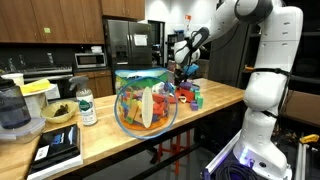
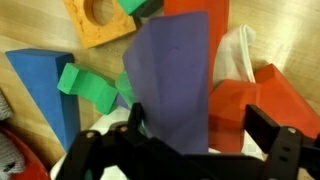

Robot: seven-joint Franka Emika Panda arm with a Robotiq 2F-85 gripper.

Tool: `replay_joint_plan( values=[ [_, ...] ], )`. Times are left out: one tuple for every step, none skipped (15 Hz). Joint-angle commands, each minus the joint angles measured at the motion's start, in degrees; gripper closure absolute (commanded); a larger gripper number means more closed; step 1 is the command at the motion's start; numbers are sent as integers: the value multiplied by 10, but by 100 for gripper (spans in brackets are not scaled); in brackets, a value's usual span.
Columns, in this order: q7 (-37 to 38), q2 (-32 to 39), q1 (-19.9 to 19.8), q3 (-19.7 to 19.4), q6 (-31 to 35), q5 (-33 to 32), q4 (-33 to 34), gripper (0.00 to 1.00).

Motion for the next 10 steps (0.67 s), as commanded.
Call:
replay_joint_plan(
  values=[
    [-8,26,-5,-2,-3,9,19,25],
    [-8,28,-6,-2,-3,9,22,27],
    [-6,29,-6,-3,-5,8,25,30],
    [-6,29,-6,-3,-7,7,28,34],
    [-5,29,-6,-4,-10,5,31,40],
    [-4,28,-5,-4,-13,5,33,40],
    [-4,28,-5,-4,-15,4,36,44],
    [-3,28,-5,-4,-16,3,37,46],
    [-4,28,-5,-3,-18,2,38,46],
    [-4,28,-4,-3,-19,2,40,46]
  ],
)
